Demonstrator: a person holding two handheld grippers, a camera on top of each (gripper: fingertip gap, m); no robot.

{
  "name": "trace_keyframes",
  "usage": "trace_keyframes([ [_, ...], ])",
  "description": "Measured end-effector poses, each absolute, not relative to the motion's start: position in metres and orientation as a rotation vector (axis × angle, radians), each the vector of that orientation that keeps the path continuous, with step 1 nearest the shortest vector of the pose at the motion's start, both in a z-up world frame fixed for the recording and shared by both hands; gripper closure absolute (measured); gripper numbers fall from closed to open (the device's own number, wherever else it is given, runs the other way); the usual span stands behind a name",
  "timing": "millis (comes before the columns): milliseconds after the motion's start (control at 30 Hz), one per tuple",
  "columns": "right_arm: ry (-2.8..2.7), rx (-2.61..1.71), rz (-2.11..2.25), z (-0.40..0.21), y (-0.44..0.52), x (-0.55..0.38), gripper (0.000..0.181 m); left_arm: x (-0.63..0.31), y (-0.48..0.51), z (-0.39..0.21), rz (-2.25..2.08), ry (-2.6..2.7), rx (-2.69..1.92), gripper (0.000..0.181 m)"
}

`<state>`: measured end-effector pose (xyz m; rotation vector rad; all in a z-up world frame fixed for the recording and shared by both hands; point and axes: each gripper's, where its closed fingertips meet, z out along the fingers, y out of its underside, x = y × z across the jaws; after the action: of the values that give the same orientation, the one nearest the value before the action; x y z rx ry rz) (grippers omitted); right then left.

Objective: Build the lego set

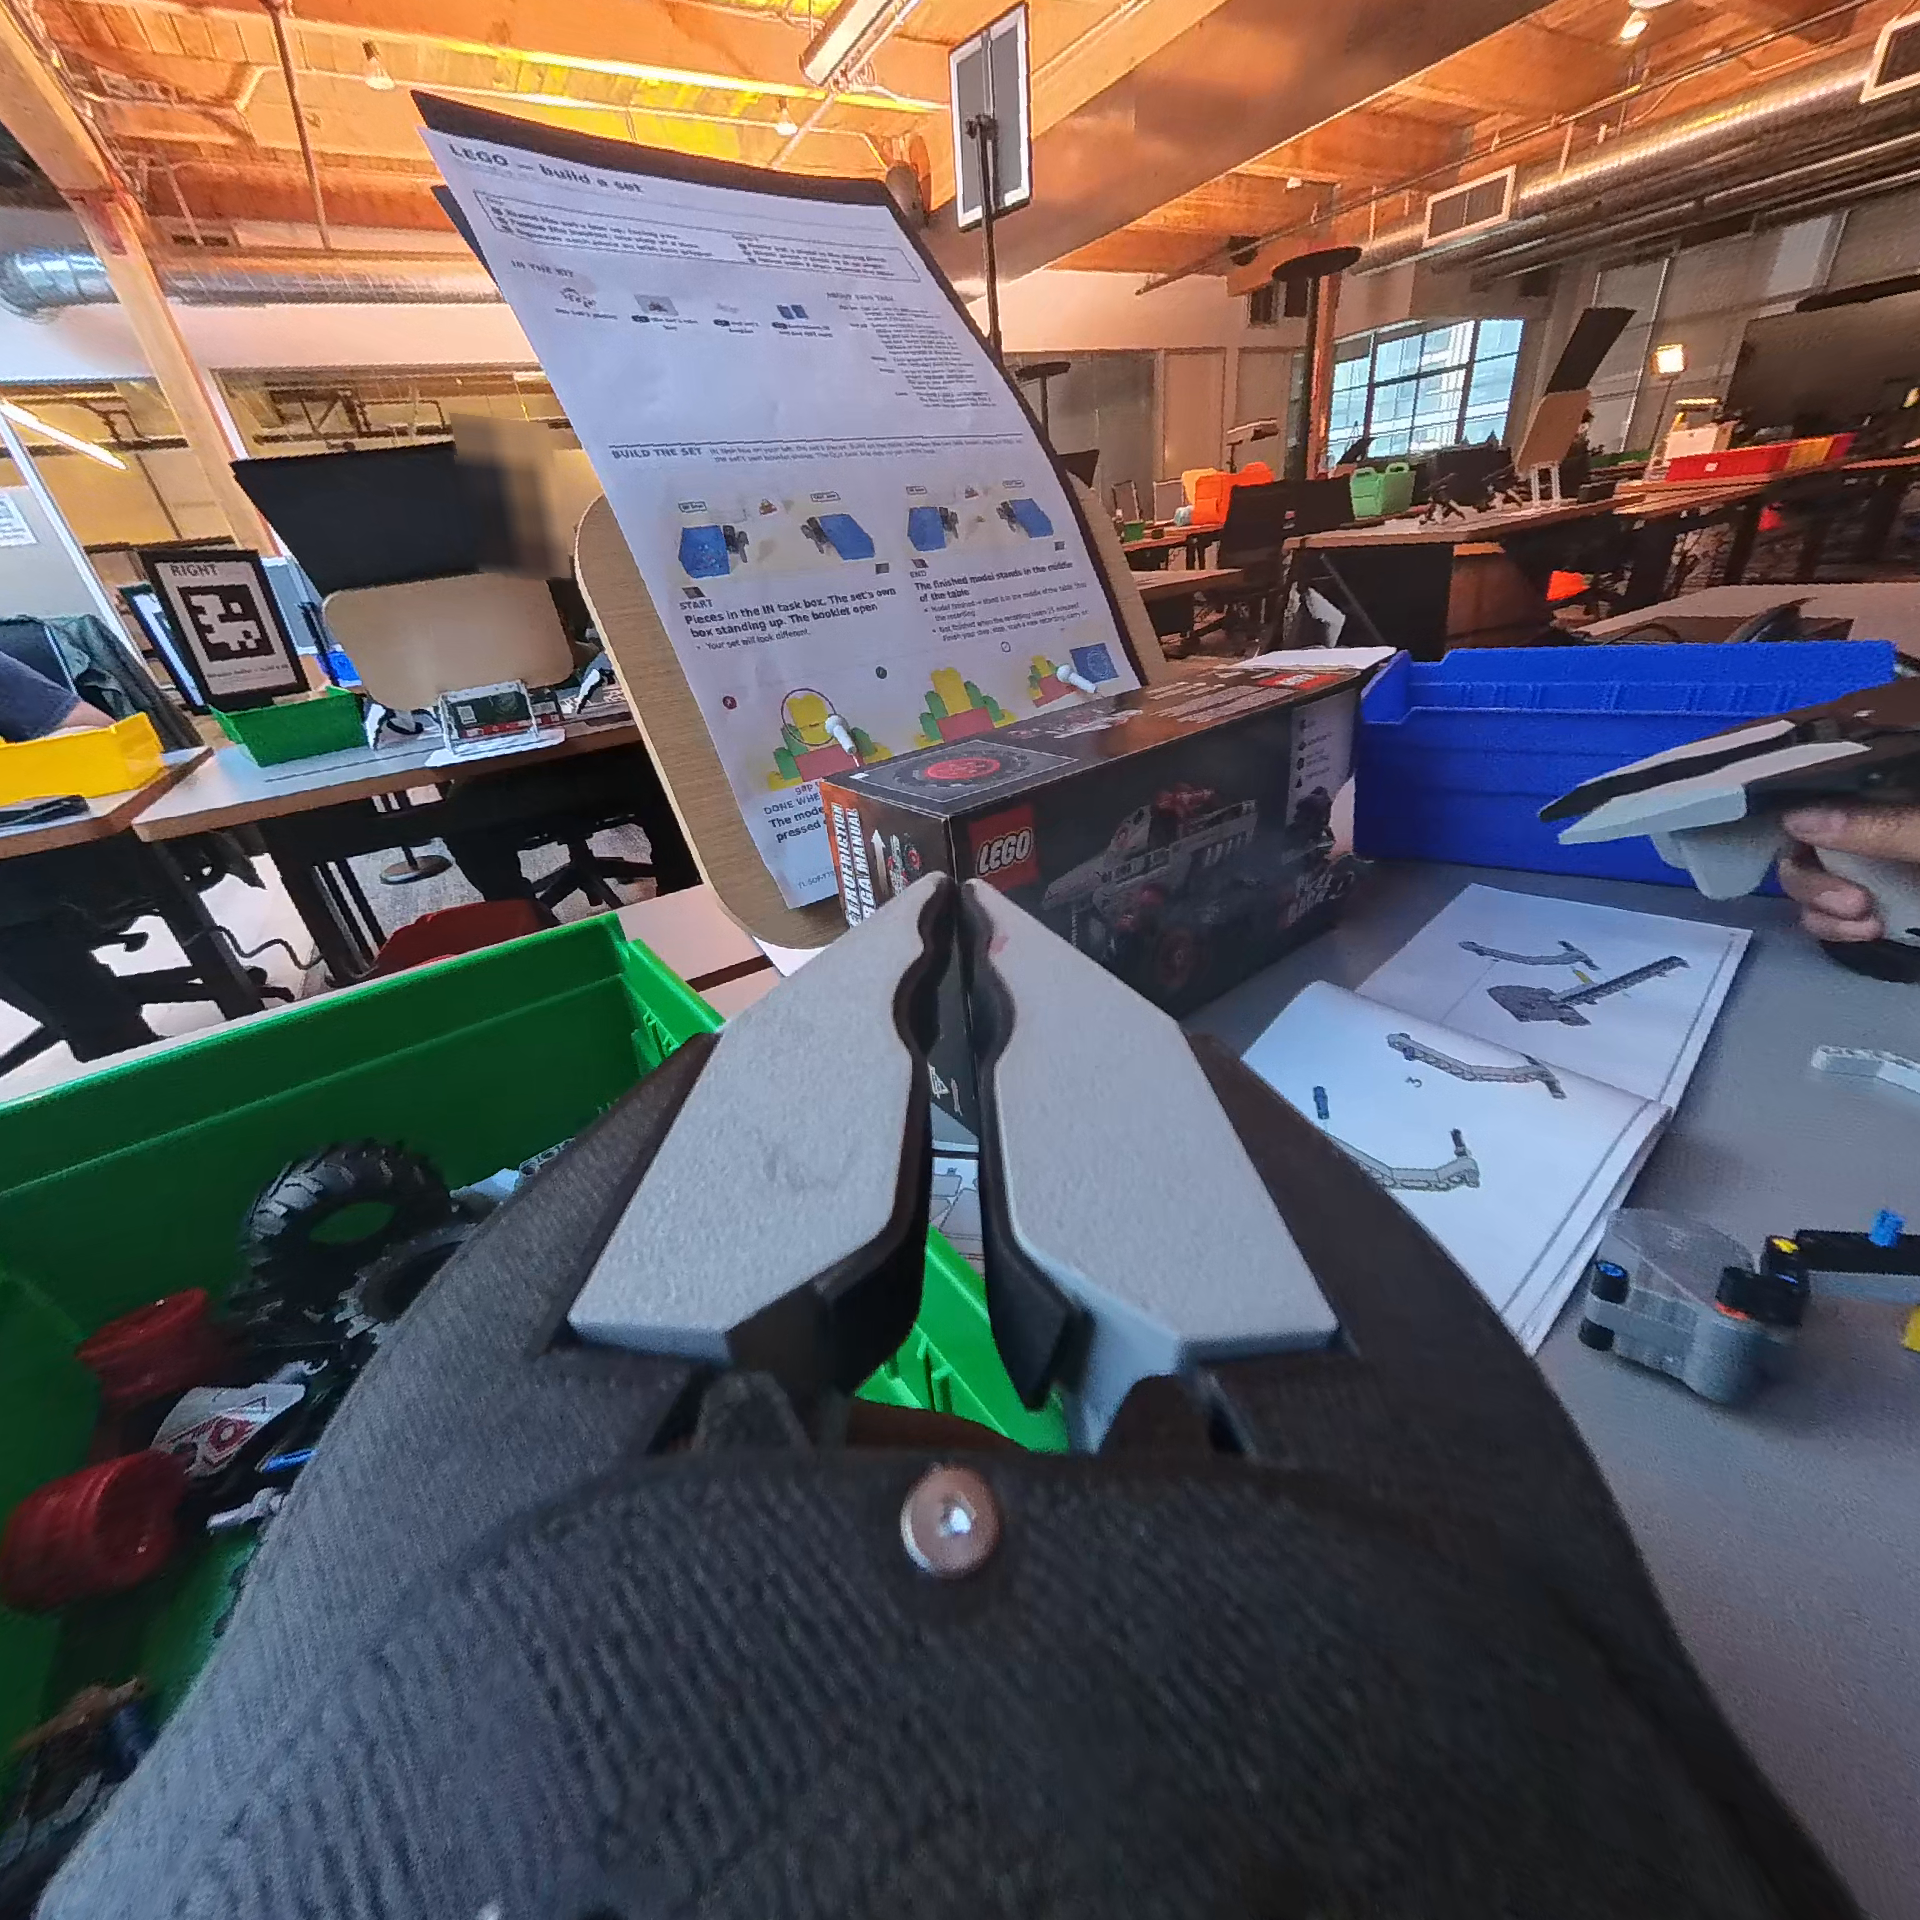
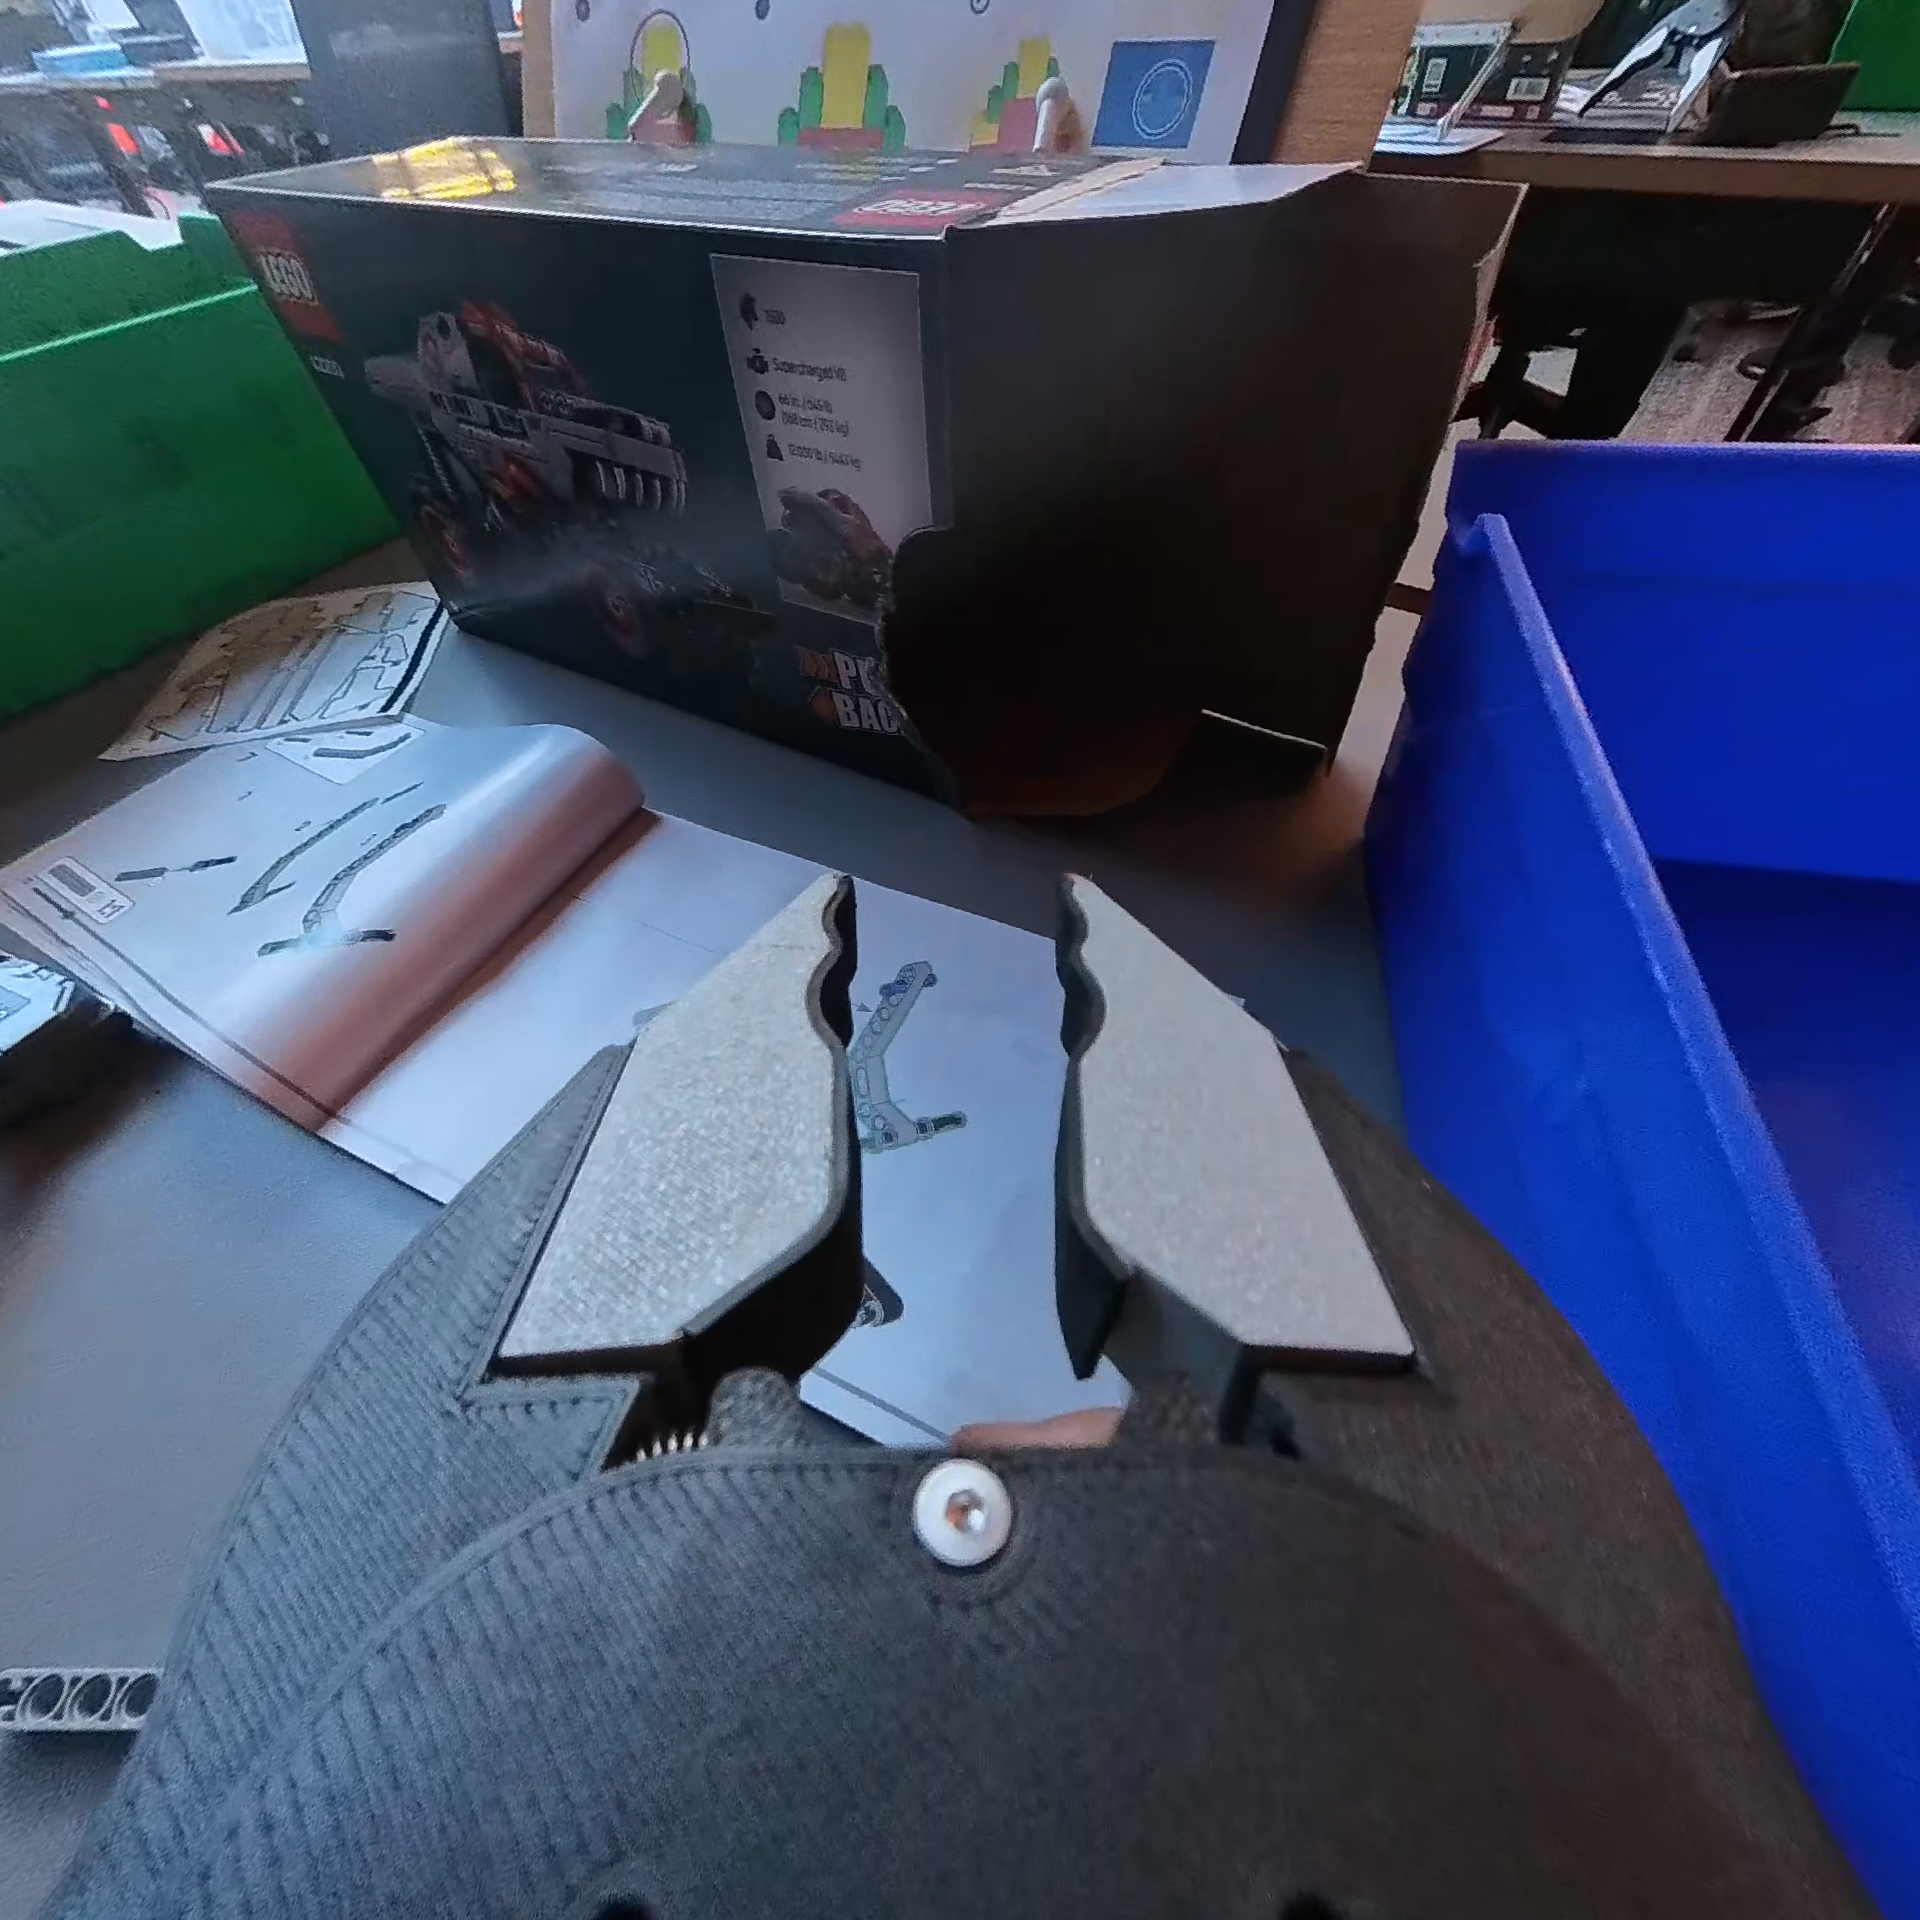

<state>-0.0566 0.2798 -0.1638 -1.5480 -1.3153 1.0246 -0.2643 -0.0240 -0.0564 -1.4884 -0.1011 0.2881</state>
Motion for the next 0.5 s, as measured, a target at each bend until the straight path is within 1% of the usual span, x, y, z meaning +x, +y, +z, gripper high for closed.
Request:
trace_keyframes([
  [500, -1.329, -1.544, 1.015, -0.1649, 0.2783, -0.0574, 0.145, -0.2625, -0.0228, -0.0571, 0.288, -0.093, -1.492, 0.181],
])
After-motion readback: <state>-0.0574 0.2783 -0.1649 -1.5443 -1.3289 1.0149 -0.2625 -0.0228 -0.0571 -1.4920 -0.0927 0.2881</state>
